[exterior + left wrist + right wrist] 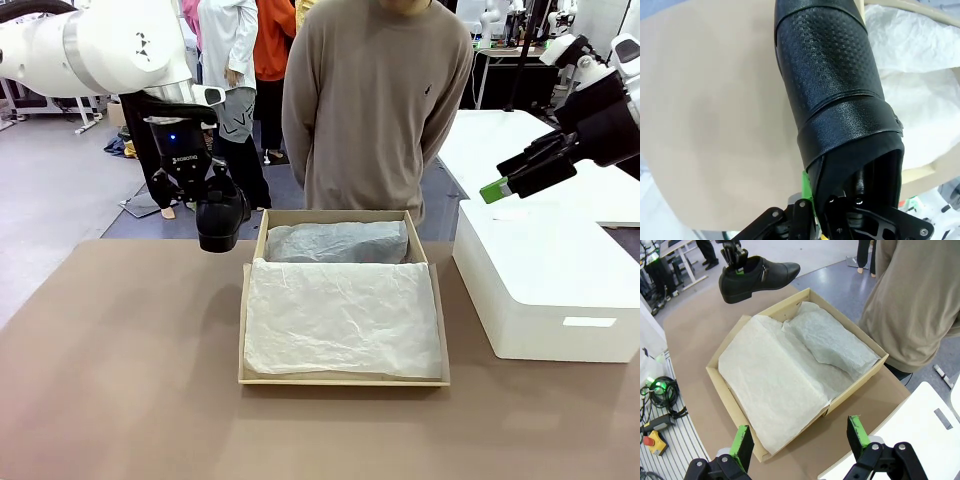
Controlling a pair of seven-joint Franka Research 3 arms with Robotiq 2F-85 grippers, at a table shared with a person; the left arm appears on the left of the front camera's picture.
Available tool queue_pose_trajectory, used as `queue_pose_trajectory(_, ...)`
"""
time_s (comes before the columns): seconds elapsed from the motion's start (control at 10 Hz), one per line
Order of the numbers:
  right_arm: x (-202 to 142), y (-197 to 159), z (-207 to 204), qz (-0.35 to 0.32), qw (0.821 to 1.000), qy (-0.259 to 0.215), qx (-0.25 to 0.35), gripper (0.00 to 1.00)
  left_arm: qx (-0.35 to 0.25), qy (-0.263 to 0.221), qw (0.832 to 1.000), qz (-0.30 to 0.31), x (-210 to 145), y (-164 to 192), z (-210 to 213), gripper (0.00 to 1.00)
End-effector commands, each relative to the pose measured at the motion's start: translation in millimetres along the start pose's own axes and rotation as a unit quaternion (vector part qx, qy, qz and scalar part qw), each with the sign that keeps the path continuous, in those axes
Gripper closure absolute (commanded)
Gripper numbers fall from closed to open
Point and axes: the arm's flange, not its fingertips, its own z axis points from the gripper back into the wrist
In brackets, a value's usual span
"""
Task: Pack the shoes into the box.
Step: Place the other shoe of the Shoes into the Shoes Box.
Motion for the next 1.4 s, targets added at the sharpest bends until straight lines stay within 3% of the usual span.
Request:
queue_pose_trajectory(0.0,0,-1,0,-0.001,1.000,-0.002,0.000,0.00,0.000,-0.004,1.000,-0.003,-3,3,3,1.00)
queue_pose_trajectory(0.2,0,-1,0,-0.001,1.000,-0.002,0.000,0.00,0.000,0.000,1.000,0.000,0,0,0,1.00)
queue_pose_trajectory(0.5,0,-1,0,-0.001,1.000,-0.002,0.000,0.00,0.006,-0.010,0.994,0.108,-4,-47,5,1.00)
queue_pose_trajectory(0.9,0,-1,0,-0.001,1.000,-0.002,0.000,0.00,-0.014,-0.015,0.961,0.275,-13,-115,10,1.00)
queue_pose_trajectory(1.3,0,-1,0,-0.001,1.000,-0.002,0.000,0.00,-0.027,-0.058,0.936,0.346,-22,-160,2,1.00)
